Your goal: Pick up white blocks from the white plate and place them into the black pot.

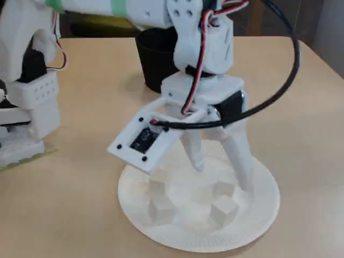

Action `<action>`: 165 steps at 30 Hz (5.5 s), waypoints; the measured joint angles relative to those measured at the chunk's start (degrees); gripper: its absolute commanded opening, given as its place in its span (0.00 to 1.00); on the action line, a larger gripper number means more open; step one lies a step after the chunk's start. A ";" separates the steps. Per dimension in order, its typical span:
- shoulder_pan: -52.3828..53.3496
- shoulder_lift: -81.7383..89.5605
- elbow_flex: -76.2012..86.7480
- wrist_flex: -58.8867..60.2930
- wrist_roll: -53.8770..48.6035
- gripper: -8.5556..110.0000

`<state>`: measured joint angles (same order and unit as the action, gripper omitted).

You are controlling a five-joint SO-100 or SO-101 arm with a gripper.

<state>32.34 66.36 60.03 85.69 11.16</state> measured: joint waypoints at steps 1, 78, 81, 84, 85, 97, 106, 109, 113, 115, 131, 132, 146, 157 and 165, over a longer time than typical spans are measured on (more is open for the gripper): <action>0.00 -0.44 0.00 0.00 0.00 0.35; -74.71 2.99 -18.11 9.93 -6.42 0.26; -74.44 3.52 -18.02 9.84 -8.09 0.32; -73.83 3.52 -18.02 9.84 -8.26 0.29; -73.48 3.52 -18.02 9.84 -8.26 0.26; -53.35 16.35 -3.78 9.84 -8.88 0.05; -21.97 37.09 28.39 -11.34 -12.74 0.05; -16.17 36.56 34.72 -15.21 -14.50 0.05; -13.27 32.26 35.07 -16.52 -15.21 0.05; -11.34 30.32 34.80 -16.35 -14.77 0.05; 6.42 19.86 23.55 1.76 3.69 0.05; 6.42 18.72 22.94 2.29 4.13 0.07; 6.42 11.78 20.04 5.10 2.81 0.37; 7.29 6.24 19.95 -0.09 1.23 0.35; 8.70 4.13 19.95 -1.14 0.97 0.29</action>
<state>41.04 70.49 79.98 84.55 12.13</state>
